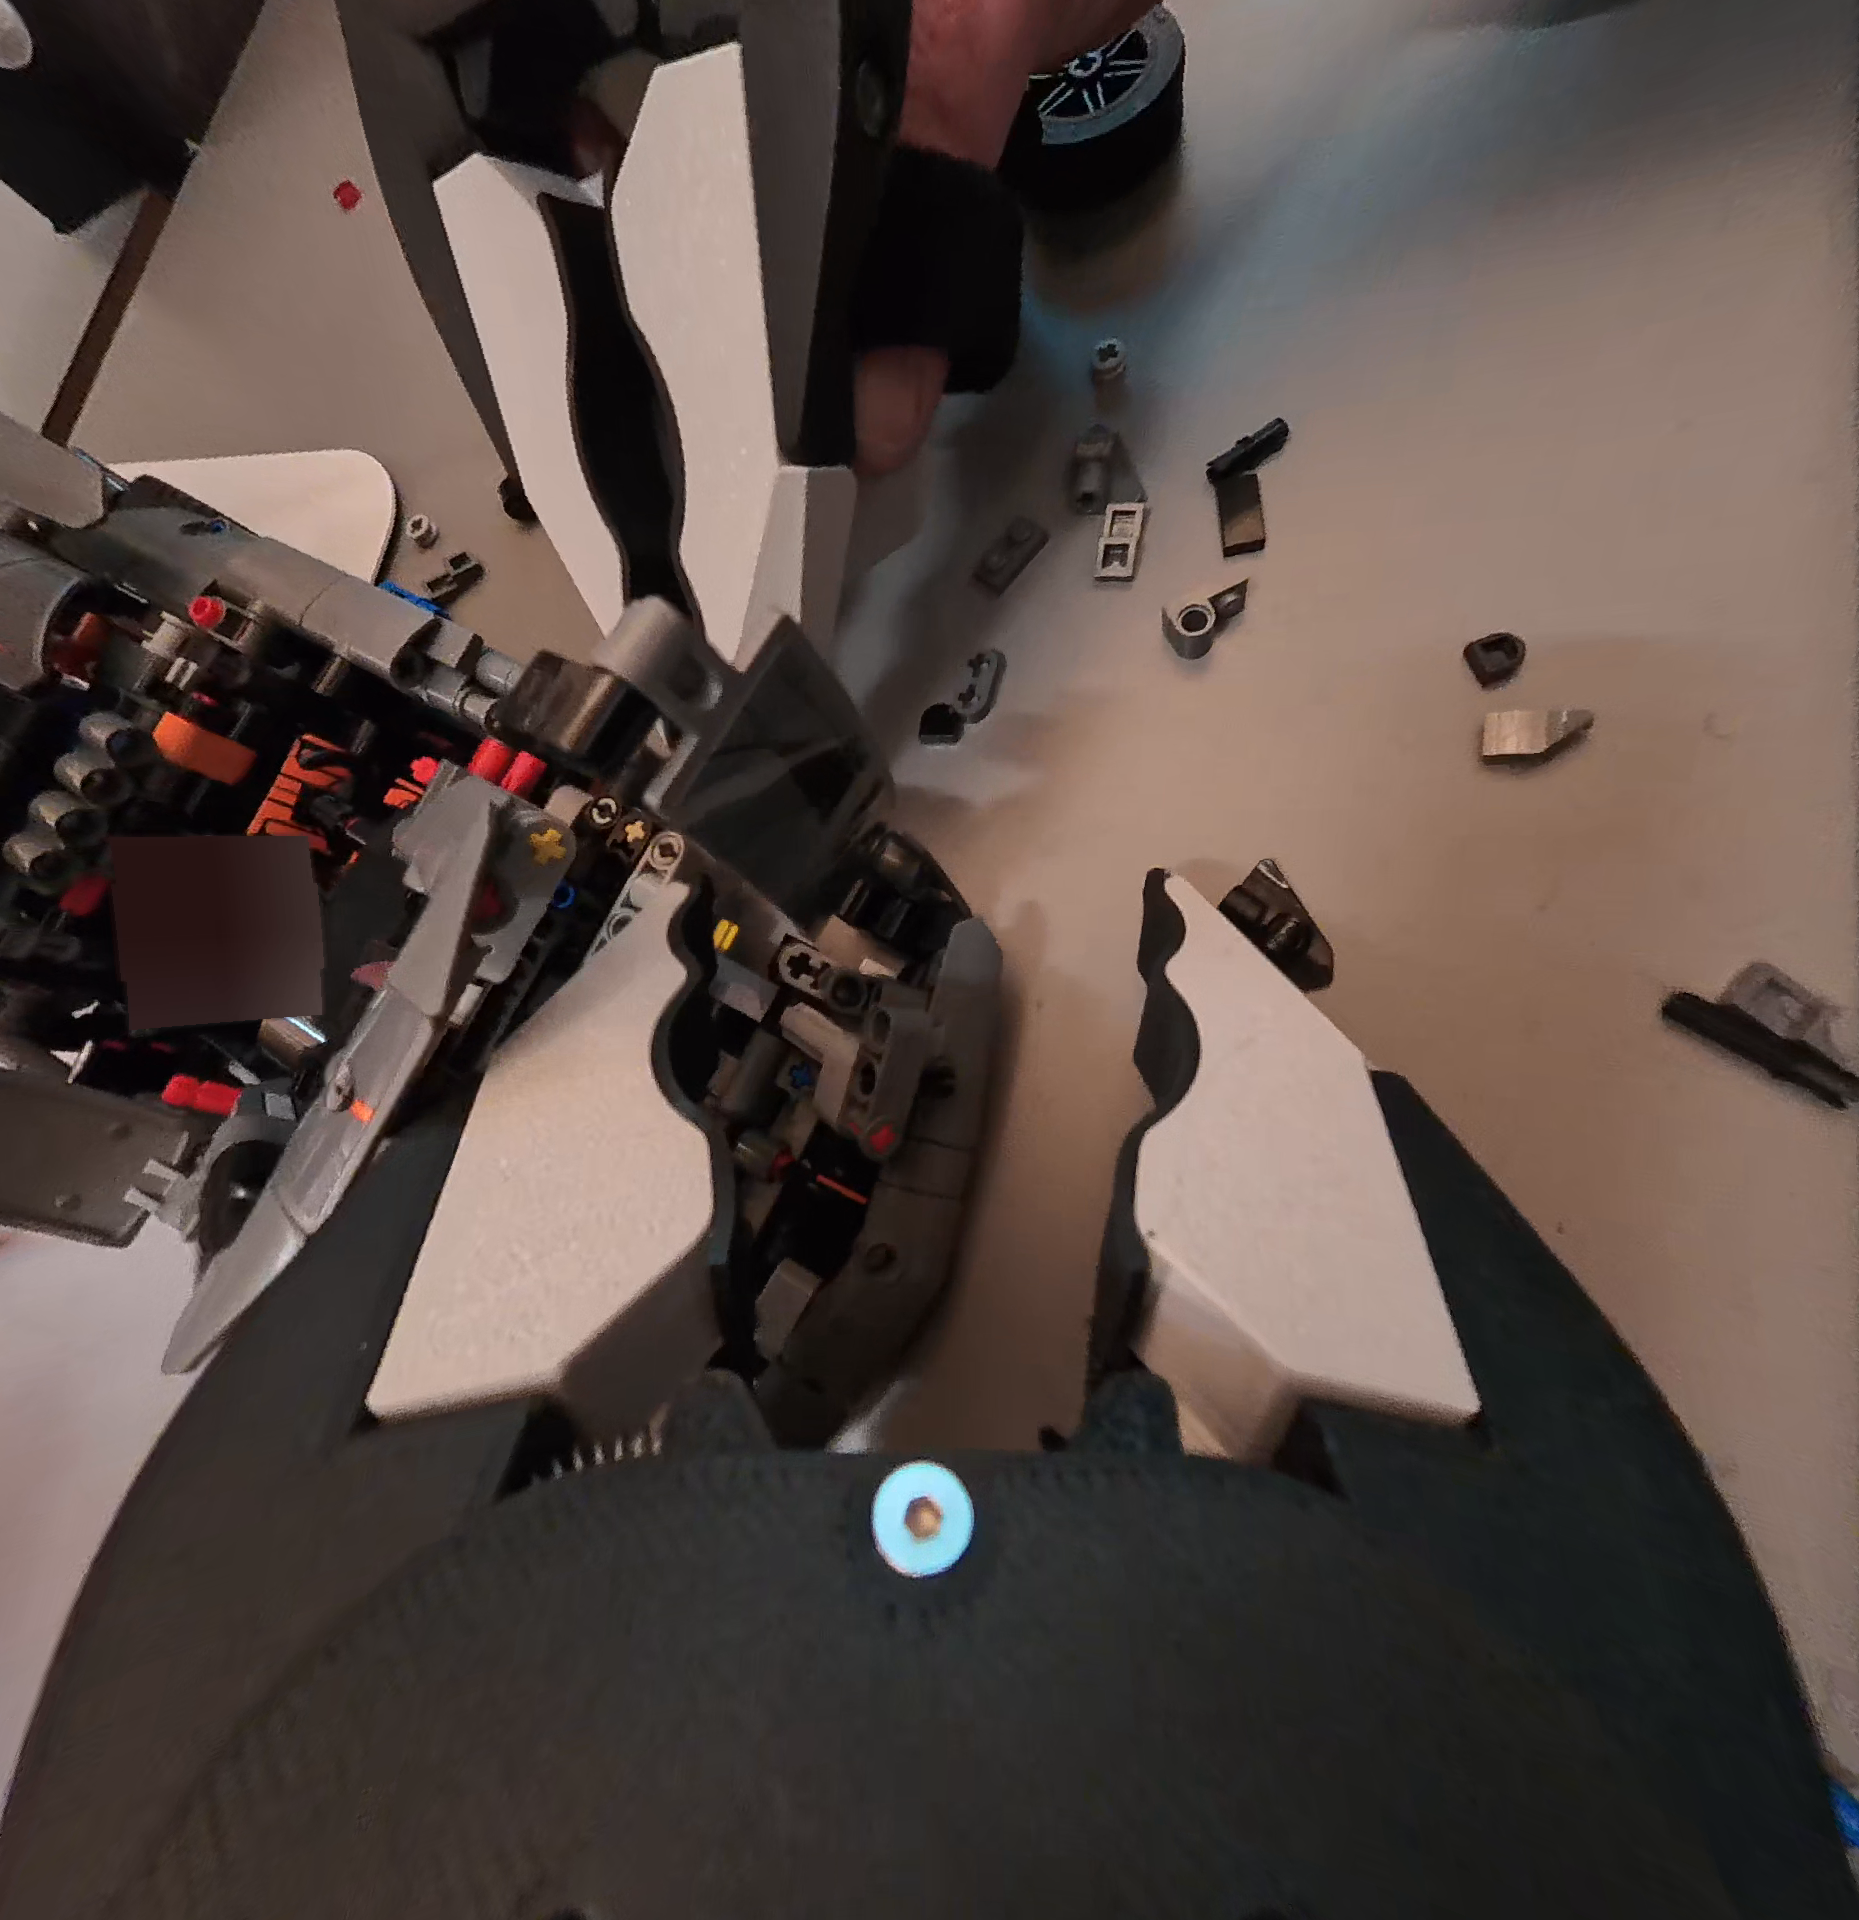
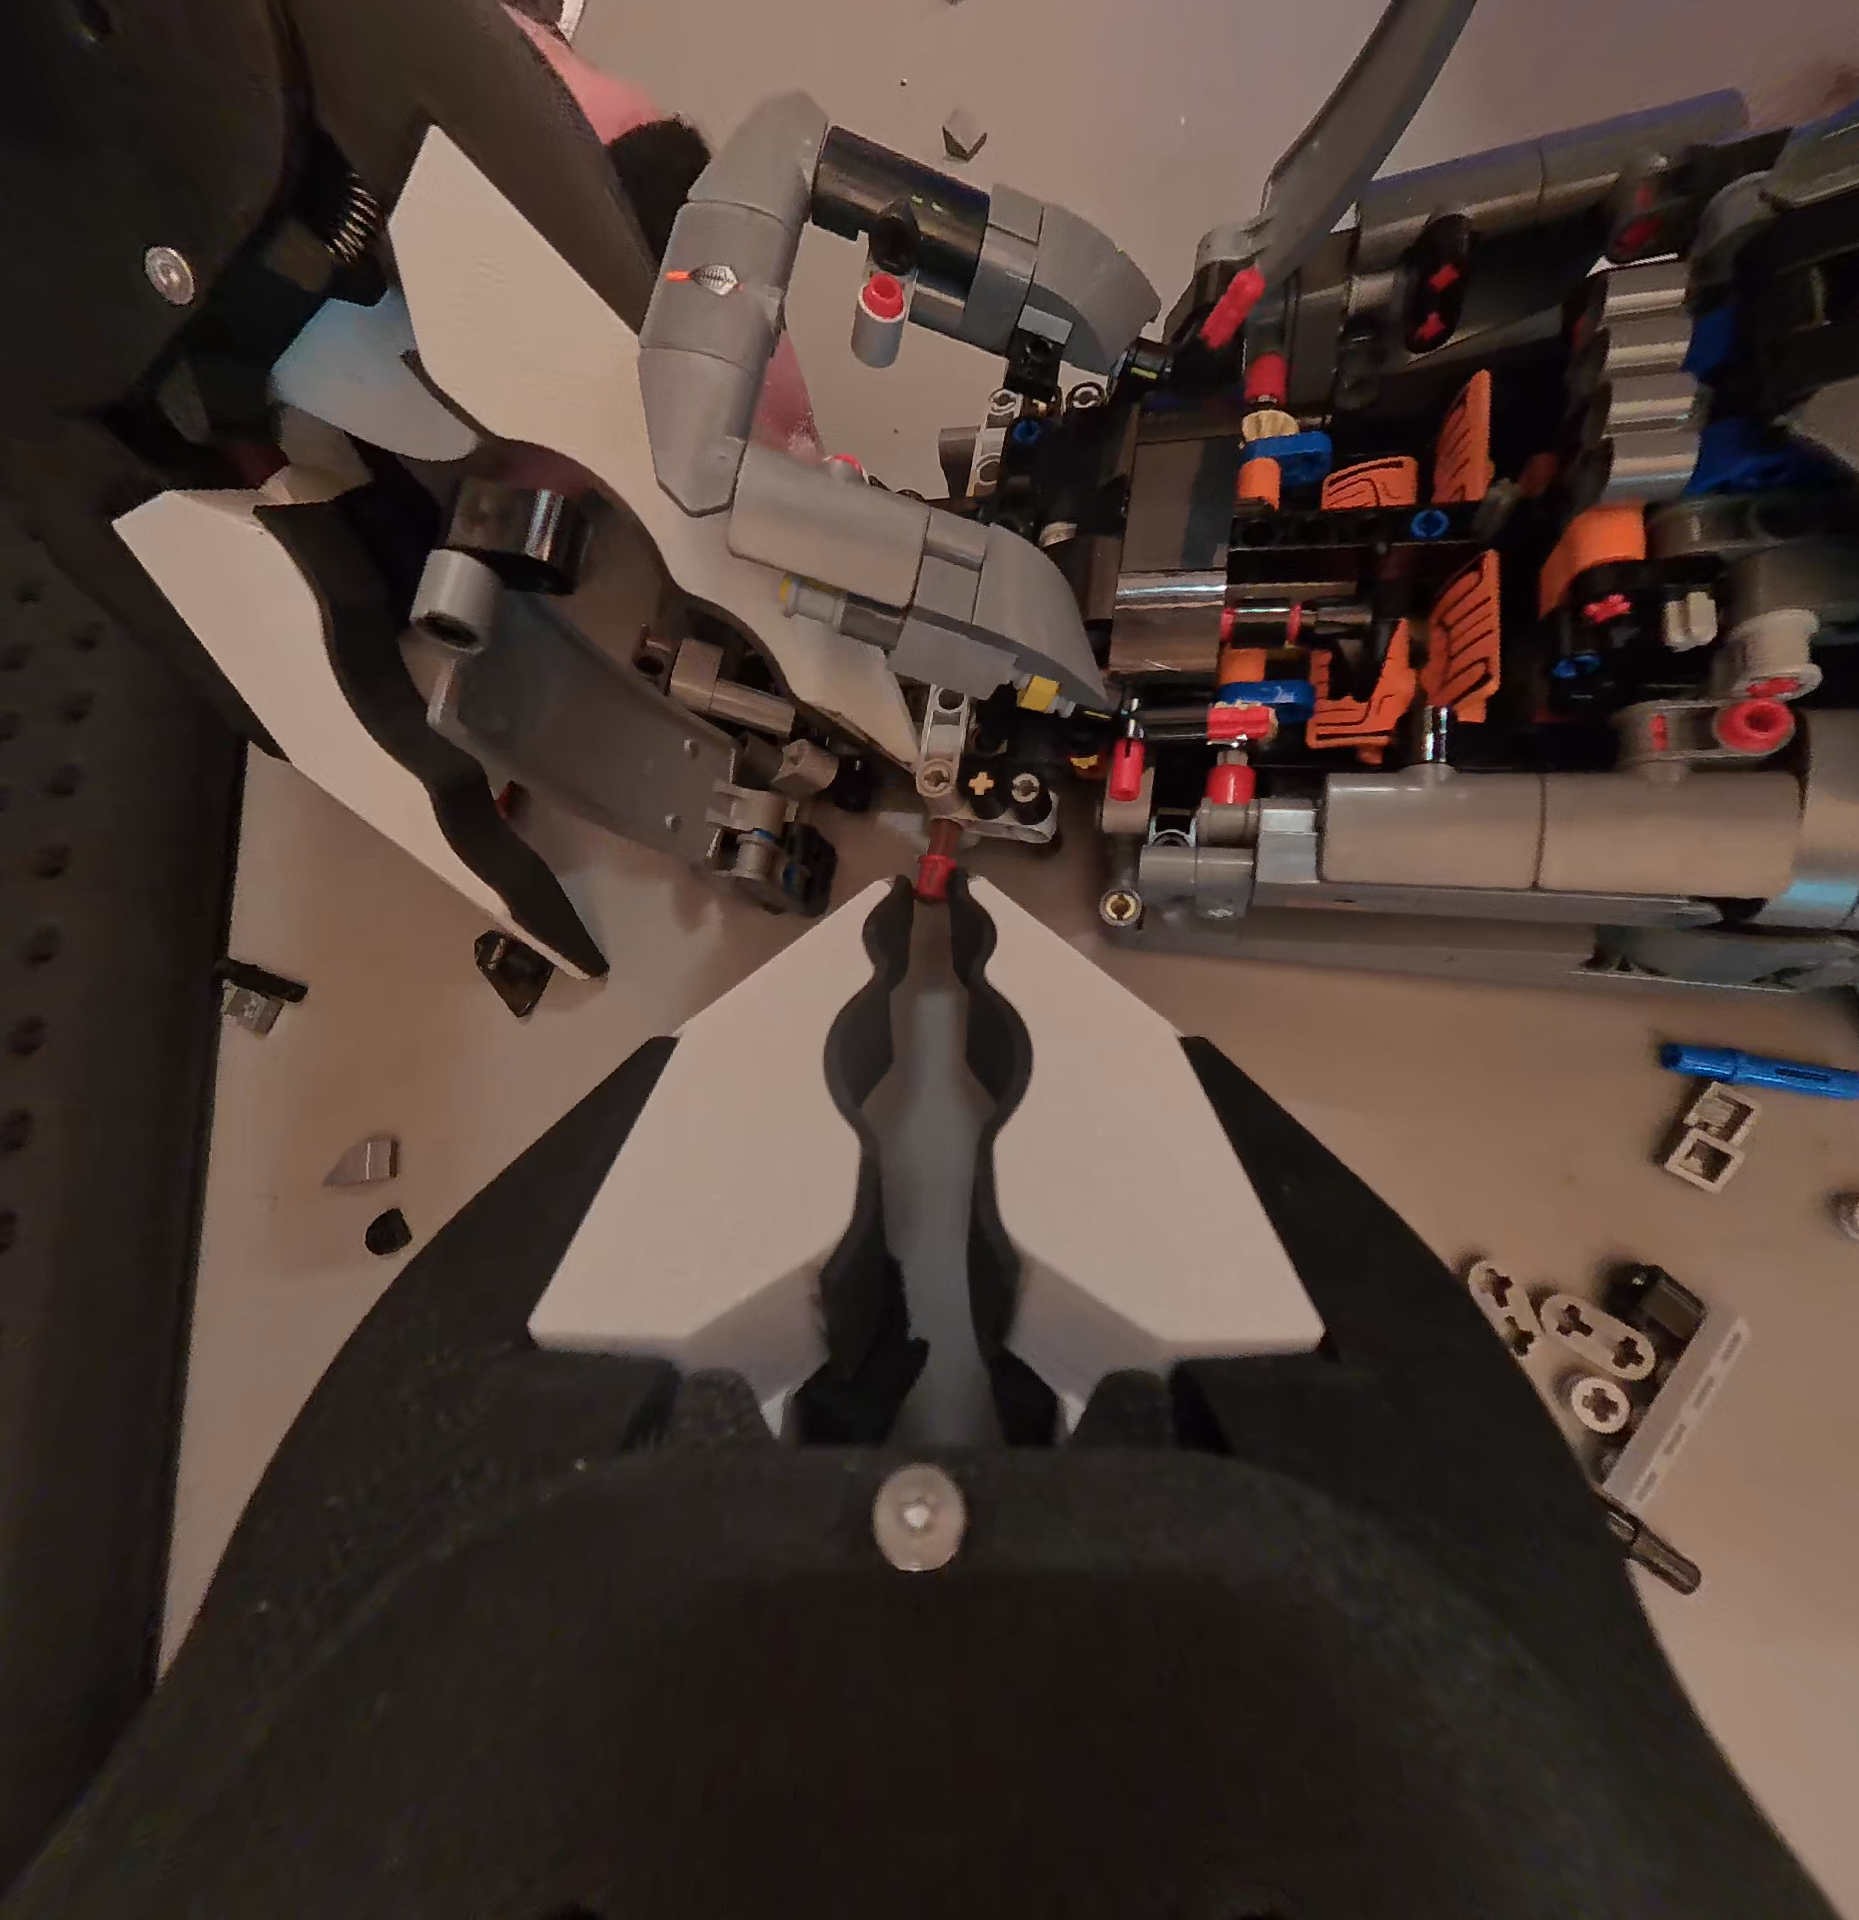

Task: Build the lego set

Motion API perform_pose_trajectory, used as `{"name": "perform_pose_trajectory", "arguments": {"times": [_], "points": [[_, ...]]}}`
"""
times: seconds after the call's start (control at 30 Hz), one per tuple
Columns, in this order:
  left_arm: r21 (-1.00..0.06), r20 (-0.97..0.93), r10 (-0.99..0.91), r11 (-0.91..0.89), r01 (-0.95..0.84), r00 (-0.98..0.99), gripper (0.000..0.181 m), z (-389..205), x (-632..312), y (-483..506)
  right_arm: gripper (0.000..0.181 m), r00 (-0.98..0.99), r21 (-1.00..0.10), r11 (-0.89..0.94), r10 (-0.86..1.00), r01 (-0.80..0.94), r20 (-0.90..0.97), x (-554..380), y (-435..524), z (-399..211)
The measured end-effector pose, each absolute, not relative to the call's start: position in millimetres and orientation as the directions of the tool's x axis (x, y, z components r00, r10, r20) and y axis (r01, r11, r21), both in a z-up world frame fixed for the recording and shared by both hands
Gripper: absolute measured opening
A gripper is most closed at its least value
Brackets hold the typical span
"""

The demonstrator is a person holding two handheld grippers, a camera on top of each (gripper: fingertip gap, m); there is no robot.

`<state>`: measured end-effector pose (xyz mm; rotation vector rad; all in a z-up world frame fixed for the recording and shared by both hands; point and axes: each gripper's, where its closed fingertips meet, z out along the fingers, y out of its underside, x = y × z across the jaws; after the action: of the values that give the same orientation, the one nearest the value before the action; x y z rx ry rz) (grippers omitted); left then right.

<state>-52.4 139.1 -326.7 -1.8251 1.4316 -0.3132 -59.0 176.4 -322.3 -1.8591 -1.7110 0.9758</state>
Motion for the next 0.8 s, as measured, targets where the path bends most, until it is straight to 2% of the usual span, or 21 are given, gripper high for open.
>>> {"name": "perform_pose_trajectory", "arguments": {"times": [0.47, 0.63, 0.8], "points": [[-0.691, -0.212, -0.915, -0.108, -0.714, 0.344, 0.073, -329.6, -55.1, 135.6, 0.004, -0.046, -0.727, -0.134, 0.974, 0.673, -0.222, -59.6, 171.8, -322.2], [-0.642, -0.205, -0.917, -0.137, -0.755, 0.341, 0.07, -330.2, -69.0, 132.0, 0.003, -0.07, -0.727, -0.116, 0.973, 0.677, -0.221, -62.8, 164.4, -321.3], [-0.67, -0.207, -0.915, -0.126, -0.732, 0.347, 0.067, -329.9, -66.9, 130.0, 0.001, -0.086, -0.724, -0.1, 0.973, 0.683, -0.215, -64.8, 158.8, -322.5]]}}
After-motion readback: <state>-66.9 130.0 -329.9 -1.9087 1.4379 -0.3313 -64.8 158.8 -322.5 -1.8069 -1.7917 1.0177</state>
